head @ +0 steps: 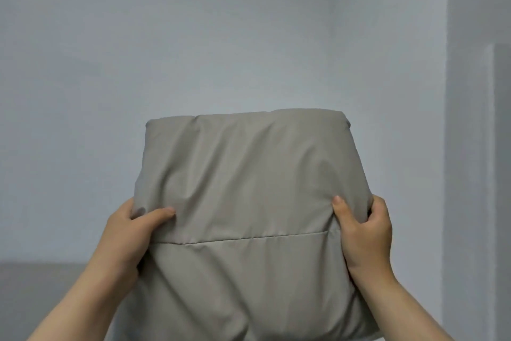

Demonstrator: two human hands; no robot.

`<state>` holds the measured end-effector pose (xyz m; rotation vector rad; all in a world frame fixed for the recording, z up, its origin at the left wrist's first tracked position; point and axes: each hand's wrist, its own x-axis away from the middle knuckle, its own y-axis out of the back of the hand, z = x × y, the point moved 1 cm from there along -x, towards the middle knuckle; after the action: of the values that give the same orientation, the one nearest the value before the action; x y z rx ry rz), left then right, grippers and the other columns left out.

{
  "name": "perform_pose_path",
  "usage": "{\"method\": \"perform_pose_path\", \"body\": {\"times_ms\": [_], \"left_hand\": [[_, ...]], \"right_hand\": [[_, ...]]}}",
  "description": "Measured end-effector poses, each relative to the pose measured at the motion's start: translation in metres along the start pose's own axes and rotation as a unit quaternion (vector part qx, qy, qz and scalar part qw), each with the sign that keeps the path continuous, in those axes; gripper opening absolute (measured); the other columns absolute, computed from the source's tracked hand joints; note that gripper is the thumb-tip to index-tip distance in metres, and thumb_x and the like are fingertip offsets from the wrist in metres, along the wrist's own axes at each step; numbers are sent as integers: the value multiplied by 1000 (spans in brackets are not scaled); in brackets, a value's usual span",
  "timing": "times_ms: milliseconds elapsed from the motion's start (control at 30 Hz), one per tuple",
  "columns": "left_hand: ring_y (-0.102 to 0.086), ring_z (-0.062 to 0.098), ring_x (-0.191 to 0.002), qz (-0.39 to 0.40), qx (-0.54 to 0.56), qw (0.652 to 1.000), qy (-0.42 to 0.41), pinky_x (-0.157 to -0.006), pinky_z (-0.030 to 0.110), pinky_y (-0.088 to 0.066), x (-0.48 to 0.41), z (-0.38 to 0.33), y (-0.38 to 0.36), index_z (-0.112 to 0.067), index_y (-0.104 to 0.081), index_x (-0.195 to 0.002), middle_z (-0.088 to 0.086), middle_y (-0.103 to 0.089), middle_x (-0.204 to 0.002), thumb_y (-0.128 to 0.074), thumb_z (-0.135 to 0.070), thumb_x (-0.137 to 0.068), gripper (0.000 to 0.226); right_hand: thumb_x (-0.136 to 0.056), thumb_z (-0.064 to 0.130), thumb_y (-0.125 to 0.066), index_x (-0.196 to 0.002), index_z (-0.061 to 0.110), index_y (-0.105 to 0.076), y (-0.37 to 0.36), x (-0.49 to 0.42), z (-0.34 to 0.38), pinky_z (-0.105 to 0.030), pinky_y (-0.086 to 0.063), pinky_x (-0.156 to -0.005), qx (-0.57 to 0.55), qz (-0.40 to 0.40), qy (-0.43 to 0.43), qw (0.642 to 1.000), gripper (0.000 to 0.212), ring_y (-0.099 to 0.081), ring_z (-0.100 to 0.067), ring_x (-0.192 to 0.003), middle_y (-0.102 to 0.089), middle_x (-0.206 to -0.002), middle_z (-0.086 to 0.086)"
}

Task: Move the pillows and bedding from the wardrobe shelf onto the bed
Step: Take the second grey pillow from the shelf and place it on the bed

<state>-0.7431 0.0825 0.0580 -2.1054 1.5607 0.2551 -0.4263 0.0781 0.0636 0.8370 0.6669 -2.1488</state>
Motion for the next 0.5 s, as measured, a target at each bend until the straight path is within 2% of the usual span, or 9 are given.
{"method": "perform_pose_path", "body": {"times_ms": [67, 200, 333, 433, 500], "left_hand": [[-66, 19, -86, -36, -16, 999, -8, -66, 30, -48, -10, 2, 42, -16, -66, -100, 1, -72, -94, -68, -2, -79, 26], [-66, 15, -83, -122, -43, 991, -29, -67, 29, -49, -24, 8, 115, -23, -65, -91, -3, -71, -92, -67, -3, -80, 22], [-66, 15, -88, -229, -55, 972, -29, -69, 28, -49, -35, 35, 183, -18, -65, -106, -1, -71, -98, -63, -15, -84, 22], [-66, 18, -98, -316, -53, 947, 6, -78, 32, -49, -43, 63, 228, -18, -66, -110, 3, -71, -110, -65, -33, -78, 36], [-66, 18, -99, -354, -75, 932, 26, -77, 33, -50, -46, 85, 247, -18, -65, -115, 2, -71, -111, -67, -36, -74, 45]], "right_hand": [[-82, 25, -72, -99, 15, -56, -47, 13, -5, -19, -43, -67, -23, 35, -8, 999, 26, -60, -2, -86, -61, -93, 11], [-82, 28, -72, -101, 15, -54, -140, 42, -21, -18, -42, -66, -69, 112, -28, 991, 28, -57, -1, -83, -59, -91, 13], [-82, 31, -71, -101, 15, -54, -234, 81, -53, -18, -42, -65, -110, 211, -57, 970, 30, -56, 1, -81, -58, -91, 14], [-81, 31, -72, -98, 16, -54, -297, 108, -82, -19, -42, -65, -137, 279, -71, 948, 29, -56, 2, -80, -59, -88, 15], [-81, 32, -72, -96, 17, -54, -337, 124, -106, -20, -43, -65, -151, 332, -83, 927, 28, -57, 1, -79, -59, -88, 15]]}}
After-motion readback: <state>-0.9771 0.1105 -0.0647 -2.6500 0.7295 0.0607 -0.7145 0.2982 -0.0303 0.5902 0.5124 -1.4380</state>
